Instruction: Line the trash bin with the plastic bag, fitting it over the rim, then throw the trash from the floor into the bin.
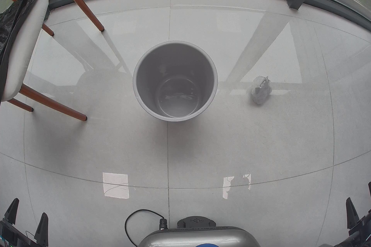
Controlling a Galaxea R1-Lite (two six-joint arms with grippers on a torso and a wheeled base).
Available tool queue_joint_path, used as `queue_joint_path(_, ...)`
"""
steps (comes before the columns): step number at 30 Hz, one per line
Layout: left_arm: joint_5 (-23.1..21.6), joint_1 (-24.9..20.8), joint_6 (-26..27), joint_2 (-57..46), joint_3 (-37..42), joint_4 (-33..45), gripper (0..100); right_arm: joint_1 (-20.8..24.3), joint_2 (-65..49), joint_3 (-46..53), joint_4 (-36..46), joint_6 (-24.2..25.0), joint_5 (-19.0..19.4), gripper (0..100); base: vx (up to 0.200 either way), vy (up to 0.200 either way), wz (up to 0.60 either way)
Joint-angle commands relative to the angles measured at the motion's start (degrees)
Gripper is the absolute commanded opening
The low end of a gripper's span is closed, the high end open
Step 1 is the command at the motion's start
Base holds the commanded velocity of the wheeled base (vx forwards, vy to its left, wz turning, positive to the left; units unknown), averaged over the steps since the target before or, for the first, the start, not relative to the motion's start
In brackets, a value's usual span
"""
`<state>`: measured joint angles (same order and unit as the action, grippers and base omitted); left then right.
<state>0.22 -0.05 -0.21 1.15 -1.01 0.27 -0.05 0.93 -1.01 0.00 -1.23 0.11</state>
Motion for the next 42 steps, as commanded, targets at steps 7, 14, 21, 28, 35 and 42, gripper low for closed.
queue_joint_path(7, 0.0, 0.0, -0.1, 0.1, 0.9, 0.0, 100, 0.0, -0.9, 1.0, 0.0, 0.0, 0.1, 100, 0.000, 0.200, 0.00)
queue_joint_path(14, 0.0, -0.1, 0.0, 0.1, 0.9, 0.0, 100, 0.0, -0.9, 1.0, 0.0, -0.1, 0.1, 100, 0.000, 0.200, 0.00)
queue_joint_path(21, 0.0, 0.0, 0.0, 0.1, 0.9, 0.0, 100, 0.0, -0.9, 1.0, 0.1, 0.0, 0.1, 100, 0.000, 0.200, 0.00)
queue_joint_path(28, 0.0, -0.1, 0.0, 0.0, 0.9, 0.0, 100, 0.0, -0.9, 1.0, 0.0, -0.1, 0.1, 100, 0.000, 0.057, 0.00)
queue_joint_path(35, 0.0, -0.1, 0.0, 0.1, 0.9, 0.0, 100, 0.0, -0.9, 1.0, 0.0, 0.0, -0.3, 100, 0.000, 0.000, 0.00)
queue_joint_path(42, 0.0, 0.0, 0.0, 0.1, 0.9, 0.0, 100, 0.0, -0.9, 1.0, 0.0, 0.0, 0.0, 100, 0.000, 0.000, 0.00)
